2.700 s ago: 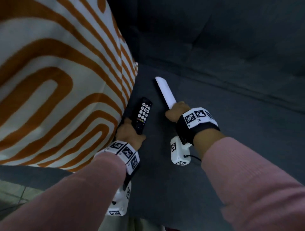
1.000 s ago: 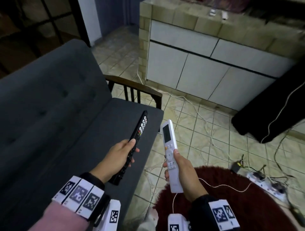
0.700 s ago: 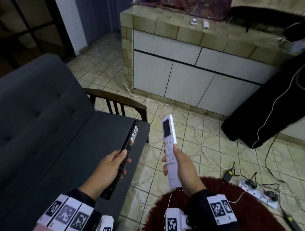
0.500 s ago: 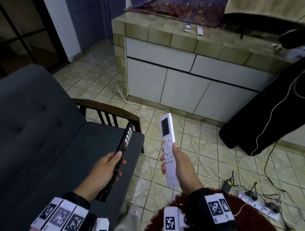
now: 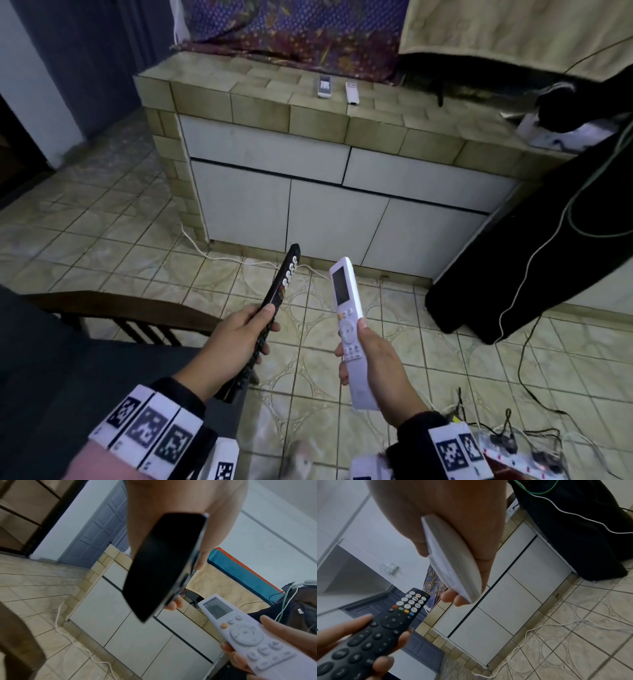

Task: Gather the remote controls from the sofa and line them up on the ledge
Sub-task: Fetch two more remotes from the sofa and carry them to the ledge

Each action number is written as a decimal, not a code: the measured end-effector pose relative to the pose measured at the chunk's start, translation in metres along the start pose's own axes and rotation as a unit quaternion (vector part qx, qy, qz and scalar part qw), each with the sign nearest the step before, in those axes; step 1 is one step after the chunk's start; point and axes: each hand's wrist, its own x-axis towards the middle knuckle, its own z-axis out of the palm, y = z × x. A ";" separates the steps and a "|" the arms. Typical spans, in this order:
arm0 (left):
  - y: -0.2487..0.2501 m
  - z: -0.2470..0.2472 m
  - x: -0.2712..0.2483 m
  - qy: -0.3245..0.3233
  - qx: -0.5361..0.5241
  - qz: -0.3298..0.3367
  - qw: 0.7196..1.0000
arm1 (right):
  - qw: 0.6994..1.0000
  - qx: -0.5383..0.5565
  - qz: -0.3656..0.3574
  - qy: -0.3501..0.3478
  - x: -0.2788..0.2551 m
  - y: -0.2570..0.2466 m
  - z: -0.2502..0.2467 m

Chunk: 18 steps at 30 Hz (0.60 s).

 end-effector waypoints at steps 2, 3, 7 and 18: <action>0.014 0.009 0.028 -0.002 -0.005 0.009 1.000 | 1.000 -0.001 -0.003 0.003 0.028 -0.014 -0.007; 0.020 0.012 0.042 0.000 -0.005 0.011 1.000 | 1.000 -0.003 -0.005 0.000 0.042 -0.021 -0.009; 0.040 0.021 0.089 0.018 -0.005 0.000 1.000 | 1.000 -0.014 -0.012 -0.023 0.096 -0.056 -0.016; 0.082 0.017 0.209 0.080 -0.038 -0.023 0.996 | 0.995 -0.034 -0.043 -0.082 0.230 -0.146 -0.016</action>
